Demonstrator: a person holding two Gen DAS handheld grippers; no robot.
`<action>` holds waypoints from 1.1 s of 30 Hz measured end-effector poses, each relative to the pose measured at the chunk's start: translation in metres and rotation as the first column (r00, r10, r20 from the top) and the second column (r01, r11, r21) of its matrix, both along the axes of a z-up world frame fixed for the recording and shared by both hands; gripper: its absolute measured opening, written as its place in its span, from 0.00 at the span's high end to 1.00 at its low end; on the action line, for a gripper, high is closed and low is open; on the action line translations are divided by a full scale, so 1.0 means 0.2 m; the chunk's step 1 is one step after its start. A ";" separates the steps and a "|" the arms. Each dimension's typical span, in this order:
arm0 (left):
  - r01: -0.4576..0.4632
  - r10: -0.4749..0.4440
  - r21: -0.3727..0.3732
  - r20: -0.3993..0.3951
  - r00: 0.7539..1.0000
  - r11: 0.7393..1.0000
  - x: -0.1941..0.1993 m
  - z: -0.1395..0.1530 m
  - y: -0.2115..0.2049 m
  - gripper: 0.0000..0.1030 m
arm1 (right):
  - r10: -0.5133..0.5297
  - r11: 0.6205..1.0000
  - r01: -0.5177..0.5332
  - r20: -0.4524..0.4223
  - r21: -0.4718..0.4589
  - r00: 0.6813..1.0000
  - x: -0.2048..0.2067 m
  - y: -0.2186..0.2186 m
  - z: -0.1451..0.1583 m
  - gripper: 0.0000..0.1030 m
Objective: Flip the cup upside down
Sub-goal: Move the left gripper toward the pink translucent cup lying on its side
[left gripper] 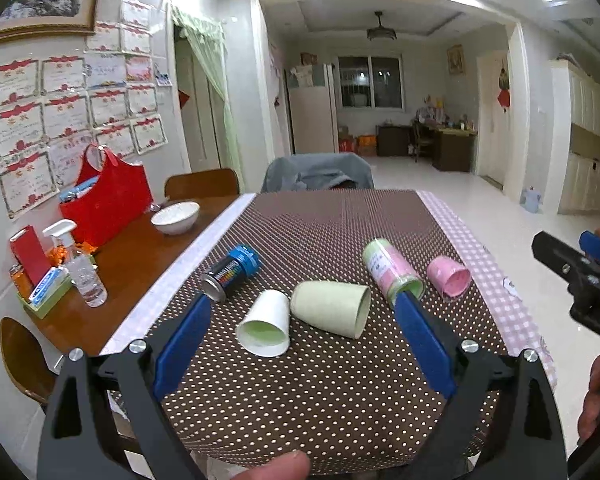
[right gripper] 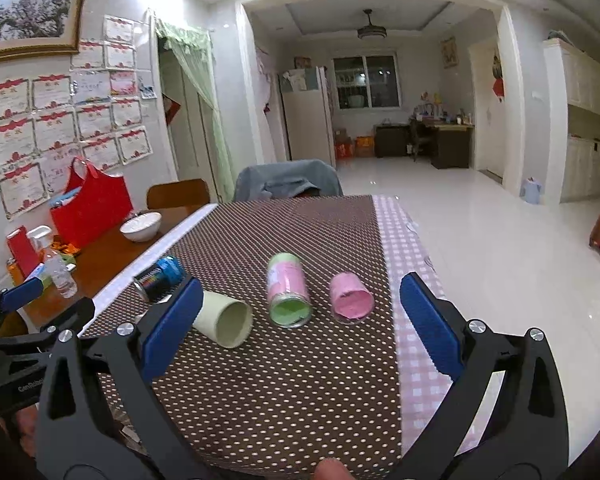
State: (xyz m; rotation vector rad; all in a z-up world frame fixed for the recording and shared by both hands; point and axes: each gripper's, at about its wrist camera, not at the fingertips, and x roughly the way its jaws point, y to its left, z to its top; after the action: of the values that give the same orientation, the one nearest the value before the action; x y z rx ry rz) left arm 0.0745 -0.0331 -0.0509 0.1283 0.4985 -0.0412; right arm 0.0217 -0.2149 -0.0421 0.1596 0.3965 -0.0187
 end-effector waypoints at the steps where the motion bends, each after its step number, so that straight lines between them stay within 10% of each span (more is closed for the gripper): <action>1: 0.008 -0.008 0.007 -0.012 1.000 1.000 0.03 -0.02 -0.02 0.11 | -0.010 1.000 0.010 -0.014 0.000 1.000 0.03 -0.03 -0.02 0.06; 14: 0.169 -0.150 0.067 -0.230 0.962 0.983 0.50 -0.30 -0.46 0.11 | -0.129 0.989 0.141 -0.208 0.047 0.970 0.28 -0.45 -0.33 0.06; 33: 0.311 -0.267 0.007 -0.493 0.828 0.950 1.12 -0.52 -1.03 0.11 | -0.171 0.963 0.232 -0.358 0.135 0.918 0.61 -0.79 -0.57 0.06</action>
State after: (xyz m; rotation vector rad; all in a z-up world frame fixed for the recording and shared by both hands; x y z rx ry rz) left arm 0.2989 -0.2398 -0.1554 0.2839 0.9876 -0.3598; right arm 0.1439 -0.3736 -0.1565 0.3743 0.7312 -0.2201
